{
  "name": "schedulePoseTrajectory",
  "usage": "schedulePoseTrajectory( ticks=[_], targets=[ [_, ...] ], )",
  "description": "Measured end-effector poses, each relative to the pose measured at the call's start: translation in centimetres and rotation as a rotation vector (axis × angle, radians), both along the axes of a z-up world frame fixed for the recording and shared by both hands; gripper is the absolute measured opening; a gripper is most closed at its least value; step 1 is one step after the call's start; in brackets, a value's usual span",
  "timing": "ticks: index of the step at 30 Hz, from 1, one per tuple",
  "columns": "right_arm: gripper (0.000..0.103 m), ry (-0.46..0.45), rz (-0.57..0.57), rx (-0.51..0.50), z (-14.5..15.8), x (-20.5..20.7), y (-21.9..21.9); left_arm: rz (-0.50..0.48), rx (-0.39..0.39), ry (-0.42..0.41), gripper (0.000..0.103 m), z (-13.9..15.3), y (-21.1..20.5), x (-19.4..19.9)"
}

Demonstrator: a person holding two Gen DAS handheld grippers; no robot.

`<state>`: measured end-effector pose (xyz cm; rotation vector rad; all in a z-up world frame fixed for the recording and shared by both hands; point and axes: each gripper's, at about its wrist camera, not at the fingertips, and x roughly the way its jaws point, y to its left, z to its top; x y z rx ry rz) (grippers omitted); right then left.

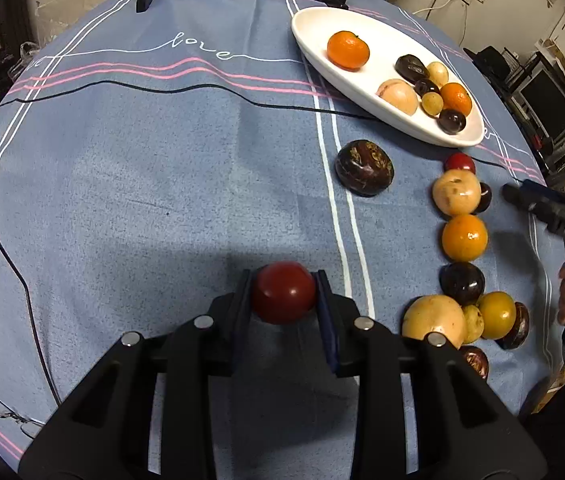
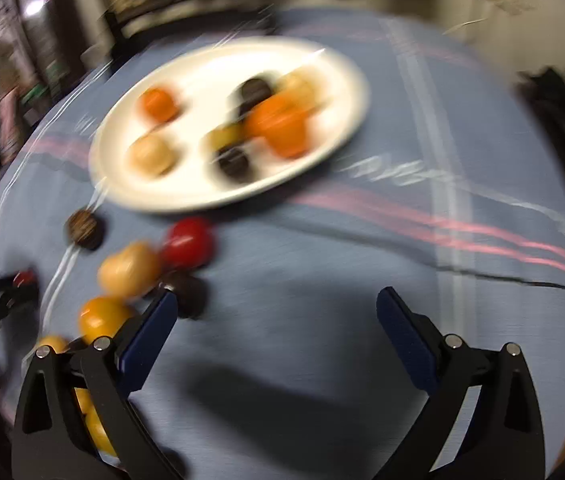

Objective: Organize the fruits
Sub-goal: 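Grasp the dark plum with the right tool while the left tool holds the tomato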

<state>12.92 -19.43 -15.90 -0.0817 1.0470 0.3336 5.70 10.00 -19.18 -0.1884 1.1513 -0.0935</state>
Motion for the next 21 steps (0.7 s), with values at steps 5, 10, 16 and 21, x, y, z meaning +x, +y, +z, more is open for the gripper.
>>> schedulePoseTrajectory(
  ticks=[5,10,16,21],
  targets=[
    [0.099,0.005,0.007,0.065,0.6,-0.8,-2.1,-0.009,0.01,-0.002,0.032,0.0,-0.1,-0.1],
    [0.079,0.003,0.159,0.096,-0.2,-1.7,1.5,-0.021,0.028,-0.007,0.032,0.0,-0.4,-0.1],
    [0.06,0.01,0.233,0.07,-1.2,-1.4,3.6,-0.019,0.022,-0.018,0.032,-0.2,-0.4,-0.1],
    [0.046,0.045,0.24,0.112,-1.8,-0.2,3.5,-0.022,0.022,-0.023,0.033,-0.2,-0.4,-0.2]
  ],
)
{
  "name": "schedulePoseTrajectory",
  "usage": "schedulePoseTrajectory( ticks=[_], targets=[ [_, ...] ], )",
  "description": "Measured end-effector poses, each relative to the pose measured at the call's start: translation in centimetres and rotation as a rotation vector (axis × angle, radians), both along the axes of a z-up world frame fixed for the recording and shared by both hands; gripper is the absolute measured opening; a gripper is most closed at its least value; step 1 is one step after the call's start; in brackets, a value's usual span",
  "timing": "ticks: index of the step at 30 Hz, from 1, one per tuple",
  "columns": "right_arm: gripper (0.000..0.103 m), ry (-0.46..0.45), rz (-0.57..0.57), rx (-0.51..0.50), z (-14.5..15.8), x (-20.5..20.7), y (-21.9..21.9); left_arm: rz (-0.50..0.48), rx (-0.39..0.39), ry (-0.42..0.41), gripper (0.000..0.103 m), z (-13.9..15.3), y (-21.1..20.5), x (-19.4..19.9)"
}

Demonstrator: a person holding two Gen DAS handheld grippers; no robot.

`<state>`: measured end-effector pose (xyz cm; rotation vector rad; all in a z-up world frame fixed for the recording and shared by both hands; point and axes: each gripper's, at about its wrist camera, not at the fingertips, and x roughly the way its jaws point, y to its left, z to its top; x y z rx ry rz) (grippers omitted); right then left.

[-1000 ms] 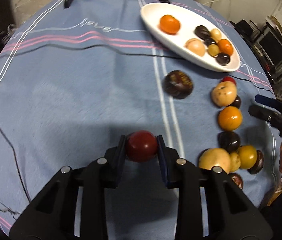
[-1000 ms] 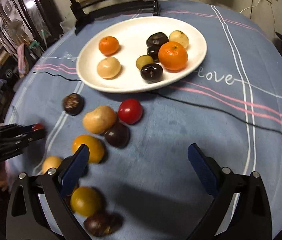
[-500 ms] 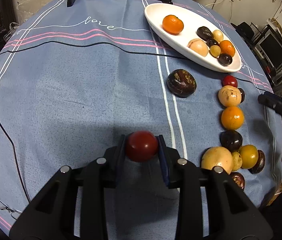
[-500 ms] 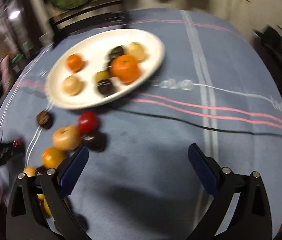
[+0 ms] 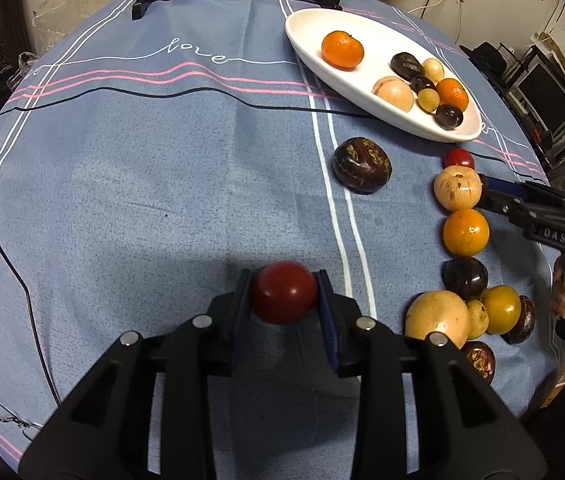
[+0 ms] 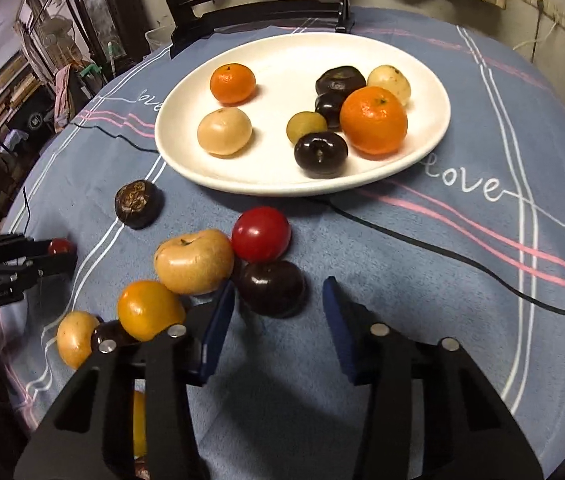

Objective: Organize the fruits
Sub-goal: 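Grasp the dark plum with the right tool while the left tool holds the tomato, then carry both fruits over the plate and release them with both tools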

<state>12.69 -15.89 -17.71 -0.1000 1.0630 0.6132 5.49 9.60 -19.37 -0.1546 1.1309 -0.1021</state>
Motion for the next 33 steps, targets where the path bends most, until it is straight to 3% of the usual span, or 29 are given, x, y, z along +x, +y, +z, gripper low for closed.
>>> schedulePoseTrajectory(
  ticks=[3,4,9,15,23,27,33],
  targets=[
    [0.039,0.015,-0.008,0.024,-0.1,0.4,-0.1,-0.006,0.009,-0.004,0.033,0.0,-0.1,-0.1],
    [0.032,0.013,-0.002,0.027,0.0,0.4,0.1,-0.007,0.012,-0.005,0.033,0.0,-0.1,-0.2],
    [0.032,0.012,-0.005,0.016,0.2,-0.1,-0.1,-0.015,0.027,-0.01,0.034,0.0,-0.4,-0.1],
    [0.032,0.051,-0.041,0.103,1.2,-2.6,-1.8,-0.005,0.007,-0.014,0.031,0.2,0.0,-0.3],
    [0.032,0.039,-0.072,0.085,1.9,-5.0,-4.3,-0.009,-0.009,-0.036,0.031,1.3,-0.2,-0.3],
    [0.032,0.047,-0.097,0.082,1.5,-4.7,-5.3,-0.033,-0.016,-0.069,0.031,3.0,-0.9,1.3],
    [0.032,0.003,-0.135,0.129,3.8,-1.8,-5.9,-0.091,-0.015,-0.144,0.031,6.4,-2.7,6.6]
  ],
)
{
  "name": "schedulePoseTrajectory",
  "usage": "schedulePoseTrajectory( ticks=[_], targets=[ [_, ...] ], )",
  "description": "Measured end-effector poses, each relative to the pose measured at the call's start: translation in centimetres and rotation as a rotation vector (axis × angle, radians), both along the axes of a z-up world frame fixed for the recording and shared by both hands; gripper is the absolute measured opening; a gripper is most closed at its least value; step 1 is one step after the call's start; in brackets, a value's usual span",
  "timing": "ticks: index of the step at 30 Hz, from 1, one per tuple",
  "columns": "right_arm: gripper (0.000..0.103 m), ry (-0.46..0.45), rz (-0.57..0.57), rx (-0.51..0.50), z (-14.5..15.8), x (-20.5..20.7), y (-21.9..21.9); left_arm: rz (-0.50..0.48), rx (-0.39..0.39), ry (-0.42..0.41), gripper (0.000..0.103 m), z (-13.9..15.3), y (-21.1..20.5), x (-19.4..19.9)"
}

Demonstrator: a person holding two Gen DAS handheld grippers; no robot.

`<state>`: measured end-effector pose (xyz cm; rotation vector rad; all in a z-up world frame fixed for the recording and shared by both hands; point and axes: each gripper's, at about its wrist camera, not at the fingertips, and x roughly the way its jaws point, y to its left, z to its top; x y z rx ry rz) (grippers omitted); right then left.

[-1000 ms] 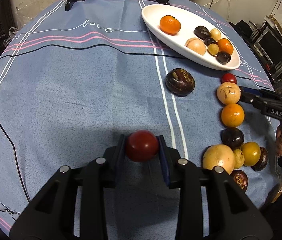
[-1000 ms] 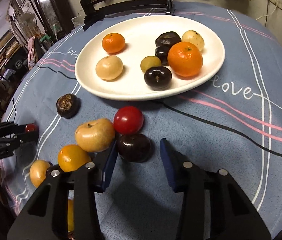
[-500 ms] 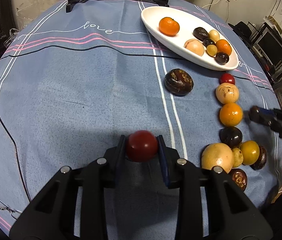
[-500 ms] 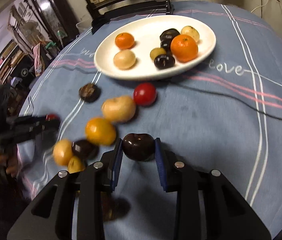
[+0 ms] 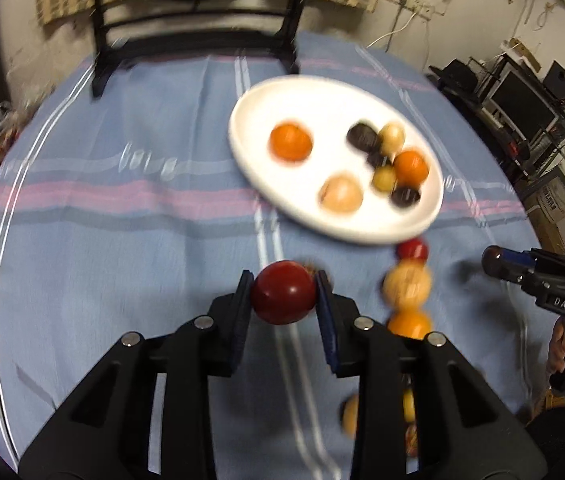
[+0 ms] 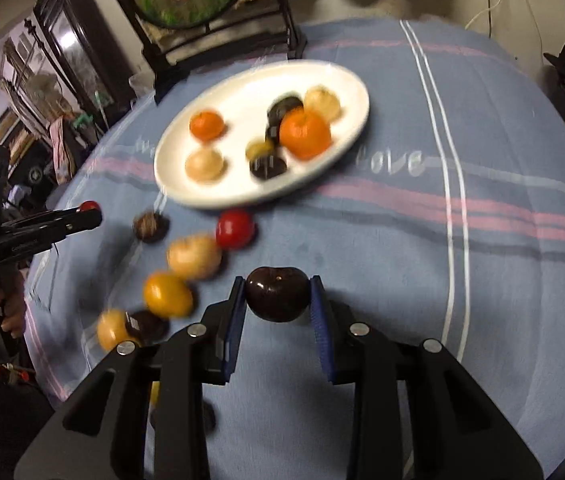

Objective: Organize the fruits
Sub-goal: 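Carry both fruits over the plate and release them with both tools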

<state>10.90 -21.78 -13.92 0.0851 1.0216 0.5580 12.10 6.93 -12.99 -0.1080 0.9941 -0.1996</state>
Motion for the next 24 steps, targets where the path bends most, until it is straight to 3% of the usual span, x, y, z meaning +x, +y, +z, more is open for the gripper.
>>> schedulePoseTrajectory(
  ticks=[8,13,19,21,22,23,24],
  targets=[
    [0.032,-0.078,0.088,0.033,3.2,7.1,5.2,-0.061,0.01,-0.052,0.031,2.0,-2.9,9.6],
    [0.032,-0.069,0.153,0.038,2.3,10.7,8.8,-0.089,0.01,-0.048,0.031,1.2,-4.3,16.1],
    [0.033,-0.039,0.175,0.008,-0.1,13.8,11.3,-0.095,0.008,0.009,0.031,-2.0,-4.9,20.6],
    [0.038,-0.015,0.172,0.007,-0.9,14.4,11.6,-0.088,0.009,0.031,0.034,-2.9,-4.9,21.3],
    [0.063,0.004,0.163,0.005,-1.1,14.6,11.6,-0.083,0.017,0.03,0.045,-3.1,-4.8,21.3],
    [0.065,0.017,0.157,0.023,-1.1,14.8,11.5,-0.074,0.027,0.01,0.055,-2.9,-4.7,21.1],
    [0.065,0.016,0.155,0.053,-0.9,14.7,11.3,-0.069,0.029,-0.008,0.057,-2.6,-4.5,20.8]
  ],
)
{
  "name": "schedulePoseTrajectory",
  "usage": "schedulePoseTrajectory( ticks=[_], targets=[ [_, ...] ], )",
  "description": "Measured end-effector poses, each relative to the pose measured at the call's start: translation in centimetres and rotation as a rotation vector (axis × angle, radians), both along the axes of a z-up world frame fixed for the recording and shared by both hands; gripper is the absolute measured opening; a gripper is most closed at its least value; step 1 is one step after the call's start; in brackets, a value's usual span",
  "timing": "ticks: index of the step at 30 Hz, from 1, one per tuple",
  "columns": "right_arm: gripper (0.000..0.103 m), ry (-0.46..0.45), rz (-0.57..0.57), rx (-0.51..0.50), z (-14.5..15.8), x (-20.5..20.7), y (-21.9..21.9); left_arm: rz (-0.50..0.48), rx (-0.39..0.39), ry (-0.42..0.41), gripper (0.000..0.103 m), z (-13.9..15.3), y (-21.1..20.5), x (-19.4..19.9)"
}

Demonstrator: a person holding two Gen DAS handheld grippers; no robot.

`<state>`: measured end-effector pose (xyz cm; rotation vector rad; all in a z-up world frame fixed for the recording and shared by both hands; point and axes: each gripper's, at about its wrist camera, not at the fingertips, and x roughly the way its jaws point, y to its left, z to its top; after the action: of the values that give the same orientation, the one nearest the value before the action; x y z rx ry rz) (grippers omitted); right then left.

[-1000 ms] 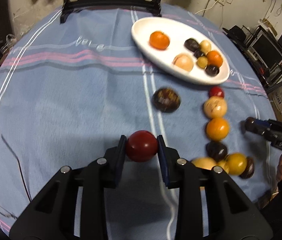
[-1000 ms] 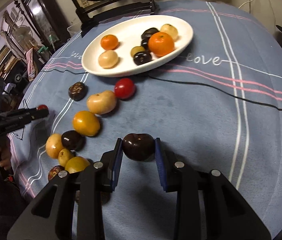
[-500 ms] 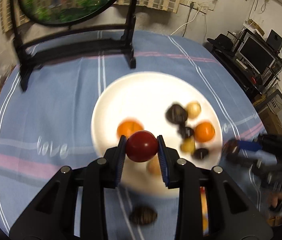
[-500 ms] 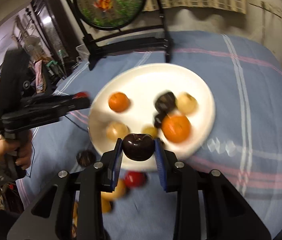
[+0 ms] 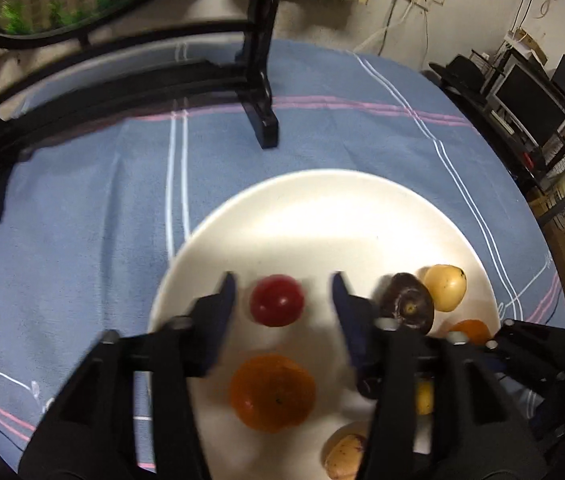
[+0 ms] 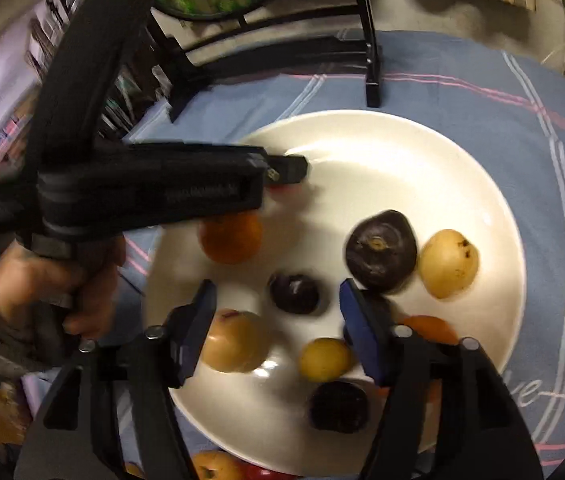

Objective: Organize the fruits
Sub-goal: 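Carry both fruits over the plate and release them with both tools, then move both open tools back toward the remaining fruit row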

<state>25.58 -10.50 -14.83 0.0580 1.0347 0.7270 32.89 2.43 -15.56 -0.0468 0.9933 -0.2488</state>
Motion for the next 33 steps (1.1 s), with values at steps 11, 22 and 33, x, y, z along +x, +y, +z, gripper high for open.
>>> schedulePoseTrajectory(
  ticks=[11,22,33],
  targets=[
    [0.095,-0.078,-0.21,0.088,5.2,-7.9,-8.5,0.134,-0.037,-0.03,0.064,4.2,5.2,-11.7],
    [0.096,0.032,-0.292,0.071,4.2,-16.5,-13.0,0.038,-0.023,0.137,0.067,0.1,3.1,-26.3],
    [0.098,0.008,-0.28,0.024,5.2,-17.8,-12.7,-0.111,0.028,0.095,0.077,1.0,-1.0,-27.6]
  ],
)
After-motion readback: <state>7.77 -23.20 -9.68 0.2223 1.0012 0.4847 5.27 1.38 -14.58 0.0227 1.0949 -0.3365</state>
